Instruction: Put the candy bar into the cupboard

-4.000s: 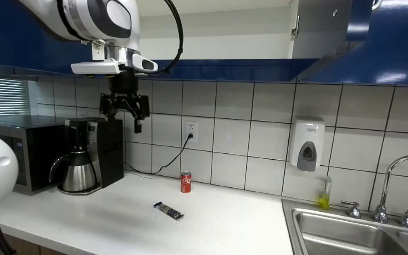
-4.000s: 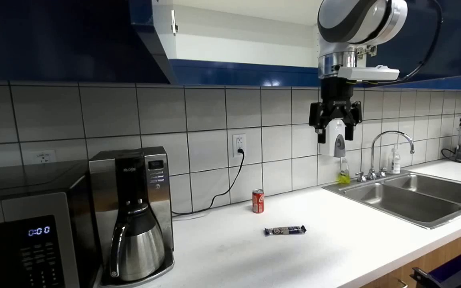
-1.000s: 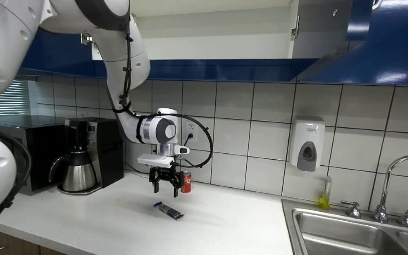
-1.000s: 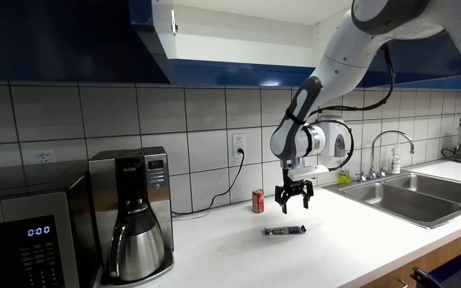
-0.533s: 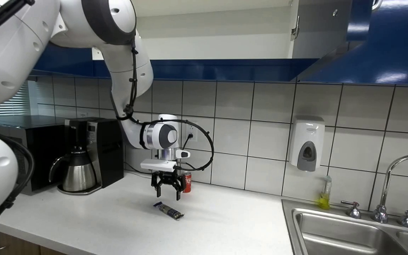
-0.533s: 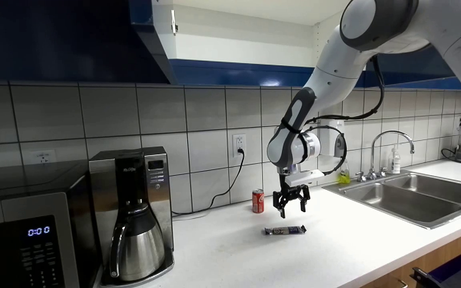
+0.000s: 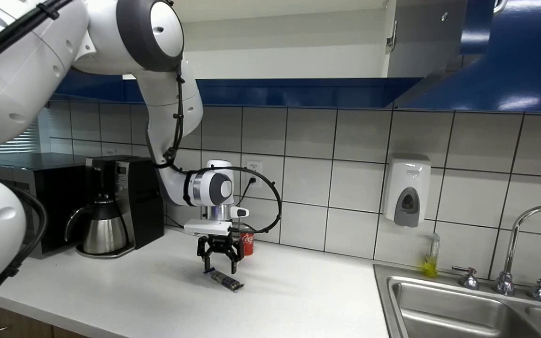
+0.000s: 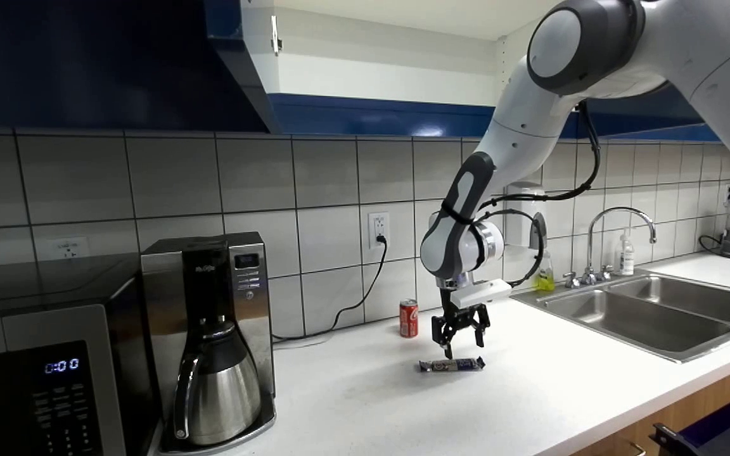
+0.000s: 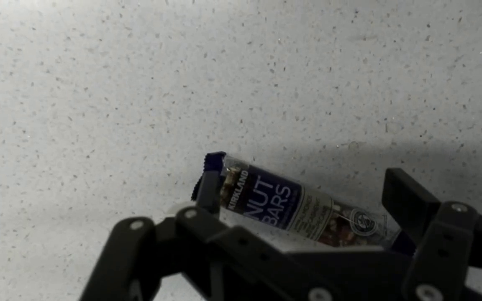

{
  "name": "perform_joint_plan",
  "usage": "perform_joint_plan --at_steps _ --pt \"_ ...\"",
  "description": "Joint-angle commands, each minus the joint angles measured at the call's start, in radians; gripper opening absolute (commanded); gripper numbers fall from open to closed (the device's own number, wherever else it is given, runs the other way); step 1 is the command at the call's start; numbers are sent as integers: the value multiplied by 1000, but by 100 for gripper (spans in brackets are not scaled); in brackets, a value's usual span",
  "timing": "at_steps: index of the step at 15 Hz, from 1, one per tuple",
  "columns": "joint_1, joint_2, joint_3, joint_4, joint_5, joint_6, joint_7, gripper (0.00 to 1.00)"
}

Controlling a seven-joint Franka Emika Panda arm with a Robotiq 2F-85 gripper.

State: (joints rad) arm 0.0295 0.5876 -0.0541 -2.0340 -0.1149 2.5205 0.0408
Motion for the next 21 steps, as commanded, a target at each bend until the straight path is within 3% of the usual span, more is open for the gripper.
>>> perform_joint_plan --at_steps 1,7,12,21 --pt "6 20 -7 28 -19 0 -6 100" --pt "-17 35 19 58 -17 -17 -102 100" --pt "-58 47 69 79 -6 -51 -286 100" --pt "-74 61 63 98 -94 -51 -477 100"
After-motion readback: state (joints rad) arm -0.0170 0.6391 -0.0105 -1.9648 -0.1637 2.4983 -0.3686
